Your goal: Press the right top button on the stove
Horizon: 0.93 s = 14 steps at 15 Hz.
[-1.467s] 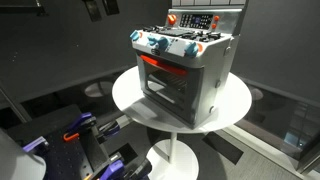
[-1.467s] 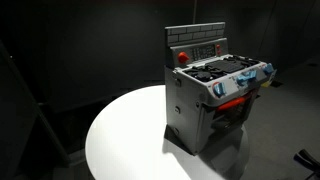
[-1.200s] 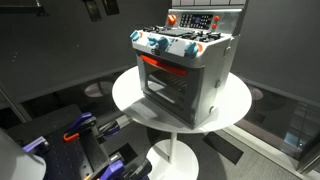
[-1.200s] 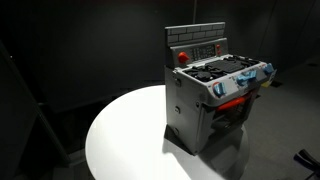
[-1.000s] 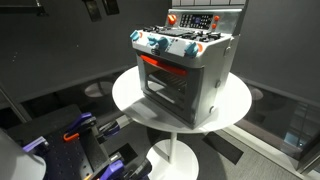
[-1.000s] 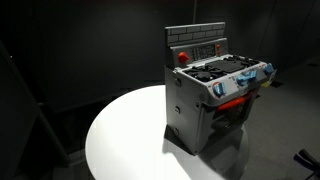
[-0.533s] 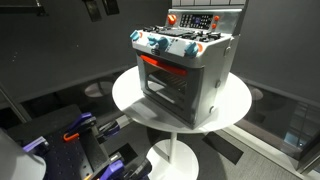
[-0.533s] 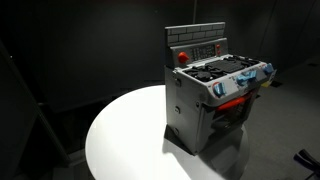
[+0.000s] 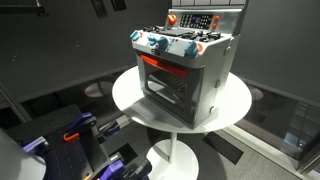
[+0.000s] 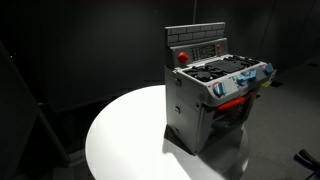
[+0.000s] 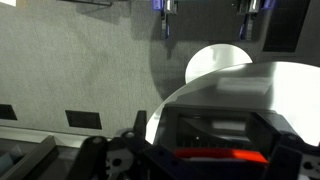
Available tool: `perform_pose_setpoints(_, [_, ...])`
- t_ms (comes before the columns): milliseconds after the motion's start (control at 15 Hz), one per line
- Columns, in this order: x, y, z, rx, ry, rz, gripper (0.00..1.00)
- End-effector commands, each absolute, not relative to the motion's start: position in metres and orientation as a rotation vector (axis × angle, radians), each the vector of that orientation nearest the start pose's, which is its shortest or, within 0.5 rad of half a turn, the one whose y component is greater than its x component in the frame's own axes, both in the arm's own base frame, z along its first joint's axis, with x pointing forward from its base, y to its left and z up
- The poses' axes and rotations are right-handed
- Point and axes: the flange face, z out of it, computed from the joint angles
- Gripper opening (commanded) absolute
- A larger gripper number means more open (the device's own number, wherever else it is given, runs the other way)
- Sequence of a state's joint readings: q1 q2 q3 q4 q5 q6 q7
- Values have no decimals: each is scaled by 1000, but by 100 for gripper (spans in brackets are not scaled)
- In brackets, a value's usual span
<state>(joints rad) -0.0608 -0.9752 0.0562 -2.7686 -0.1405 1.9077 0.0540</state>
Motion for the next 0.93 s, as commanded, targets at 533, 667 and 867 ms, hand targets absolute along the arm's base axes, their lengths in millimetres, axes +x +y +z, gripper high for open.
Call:
perform_pose_setpoints(533, [392,-15,481,-3273,180,-385,100])
perform_pose_setpoints(667, [414,-14,481,-3264,193,-408,100])
perform_pose_setpoints(867, [449,-11,480,-3263,212,-439,100])
